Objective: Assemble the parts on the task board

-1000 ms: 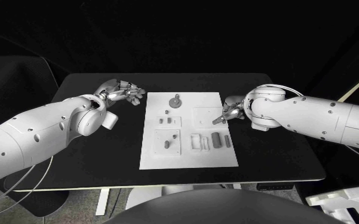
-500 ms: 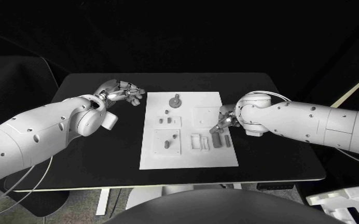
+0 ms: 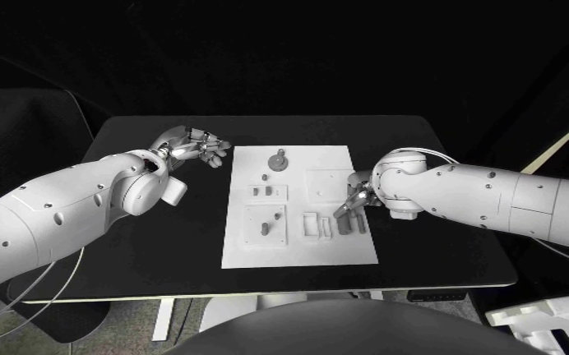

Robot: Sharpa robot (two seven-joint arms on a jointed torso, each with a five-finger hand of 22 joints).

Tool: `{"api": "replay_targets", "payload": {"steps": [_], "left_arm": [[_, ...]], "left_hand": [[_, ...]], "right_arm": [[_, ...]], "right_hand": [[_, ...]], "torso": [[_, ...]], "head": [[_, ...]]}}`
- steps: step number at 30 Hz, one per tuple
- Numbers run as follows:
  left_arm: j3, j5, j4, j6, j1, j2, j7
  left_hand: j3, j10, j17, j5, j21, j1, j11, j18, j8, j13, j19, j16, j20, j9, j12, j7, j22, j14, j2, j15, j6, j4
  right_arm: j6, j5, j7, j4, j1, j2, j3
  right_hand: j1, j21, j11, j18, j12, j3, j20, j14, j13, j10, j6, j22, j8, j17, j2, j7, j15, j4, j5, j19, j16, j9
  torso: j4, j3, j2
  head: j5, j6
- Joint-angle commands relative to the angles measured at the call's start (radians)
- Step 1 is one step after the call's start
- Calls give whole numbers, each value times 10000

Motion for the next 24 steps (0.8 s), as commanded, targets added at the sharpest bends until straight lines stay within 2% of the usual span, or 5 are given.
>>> {"api": "replay_targets", "payload": {"steps": [1, 9, 16, 20, 24], "left_arm": [[5, -11, 27, 129, 7, 3, 46], [5, -11, 23, 152, 7, 10, 46], [5, -10, 27, 155, 7, -18, 29], [4, -10, 22, 174, 7, -11, 22], [4, -10, 17, 182, 7, -6, 15]], "left_hand": [[-9, 68, 16, 20, 56, -111, 3, 152, 56, 10, 76, -65, 5, 17, -63, -6, 14, 99, 12, -4, 50, 54], [-10, 69, 15, 20, 56, -120, 3, 152, 56, 10, 77, -69, 5, 17, -66, -6, 14, 100, 16, -4, 49, 61], [-11, 69, 15, 20, 56, -127, 3, 152, 55, 10, 77, -73, 5, 17, -69, -6, 14, 101, 18, -4, 48, 67], [-12, 70, 15, 20, 55, -133, 3, 152, 55, 10, 77, -76, 5, 17, -72, -6, 14, 102, 20, -4, 48, 71], [-13, 70, 15, 20, 55, -138, 3, 152, 55, 9, 77, -78, 5, 17, -74, -6, 14, 103, 21, -4, 47, 75]], "right_arm": [[370, -164, -58, -79, -23, 42, -35], [384, -265, -64, -318, -65, 154, -127], [228, -391, -22, -472, -351, 374, -134], [159, -392, 9, -621, -425, 515, -134], [162, -392, 47, -707, -458, 618, -133]], "right_hand": [[-71, 1419, -18, 168, 65, 28, 7, 57, 9, 70, 333, 15, 69, -8, 77, 259, -32, 11, 36, 83, 663, 14], [-93, 1419, -20, 169, 65, 21, 11, 63, 10, 81, 357, 19, 77, -8, 83, 255, -34, 22, 33, 88, 668, 16], [-108, 1419, -21, 170, 65, 16, 14, 67, 10, 87, 368, 22, 80, -8, 84, 254, -34, 29, 32, 90, 671, 17], [-114, 1418, -21, 170, 65, 14, 15, 68, 10, 90, 372, 23, 80, -8, 82, 253, -35, 31, 31, 90, 672, 17], [-123, 1418, -21, 170, 64, 10, 16, 70, 10, 93, 376, 24, 81, -8, 82, 253, -35, 35, 30, 91, 673, 16]], "torso": [[5, -1, -3], [0, -6, 0], [6, 7, 3], [5, 15, 8], [-6, 8, 1]], "head": [[4, 1], [-3, 1], [44, 1], [67, 1], [62, 1]]}}
